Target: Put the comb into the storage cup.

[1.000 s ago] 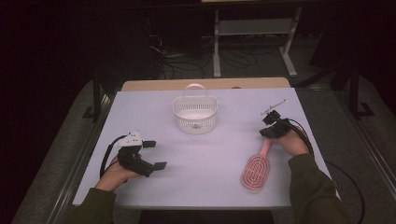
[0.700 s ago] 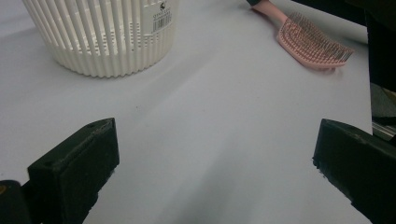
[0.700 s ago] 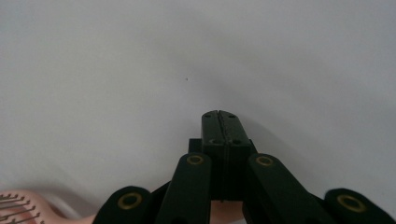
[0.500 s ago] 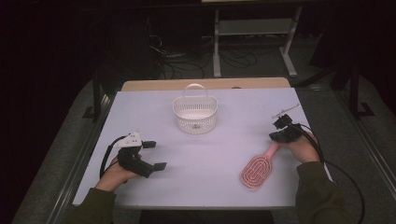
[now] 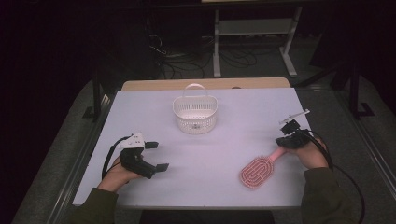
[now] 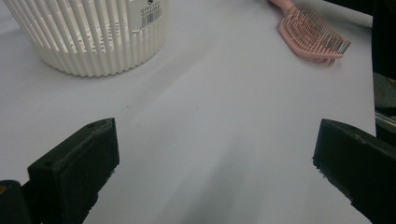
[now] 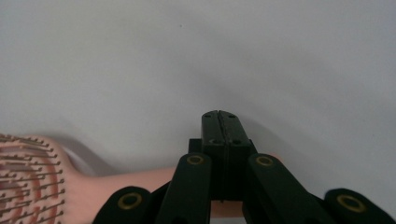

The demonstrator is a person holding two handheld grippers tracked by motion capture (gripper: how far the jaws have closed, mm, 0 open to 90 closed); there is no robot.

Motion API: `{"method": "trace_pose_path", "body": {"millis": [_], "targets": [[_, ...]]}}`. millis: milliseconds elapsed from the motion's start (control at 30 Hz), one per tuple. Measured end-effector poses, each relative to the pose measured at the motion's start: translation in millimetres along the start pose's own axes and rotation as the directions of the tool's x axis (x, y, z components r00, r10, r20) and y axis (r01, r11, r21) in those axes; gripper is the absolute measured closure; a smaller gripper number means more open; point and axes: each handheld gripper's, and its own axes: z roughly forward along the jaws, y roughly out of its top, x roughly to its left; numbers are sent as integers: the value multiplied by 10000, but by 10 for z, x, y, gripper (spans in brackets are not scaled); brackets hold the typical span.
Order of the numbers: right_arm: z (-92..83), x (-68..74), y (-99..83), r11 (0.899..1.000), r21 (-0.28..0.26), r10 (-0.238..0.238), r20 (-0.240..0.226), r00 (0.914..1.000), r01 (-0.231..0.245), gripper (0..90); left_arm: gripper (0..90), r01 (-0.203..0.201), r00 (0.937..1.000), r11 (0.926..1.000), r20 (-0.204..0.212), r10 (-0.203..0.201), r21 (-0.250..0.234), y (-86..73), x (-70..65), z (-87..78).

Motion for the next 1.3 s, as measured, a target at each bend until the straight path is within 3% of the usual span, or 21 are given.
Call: {"method": "trace_pose_path", "body": {"millis": [300,567,1300], "targets": [[-65,42,-101,9997,236,-21,76,10000,19,893,4,-47,10000,10000,-12,47,-74,5,-7,-17],[-125,96,-200,9987,436,-249,-96,9996,253,892,4,-78,10000,10000,18,78,-15,7,-19,-4],[-263,185,-484,9980,538,-301,-495,9983,328,893,4,-168,9998,9999,106,168,29,18,-41,4]]}}
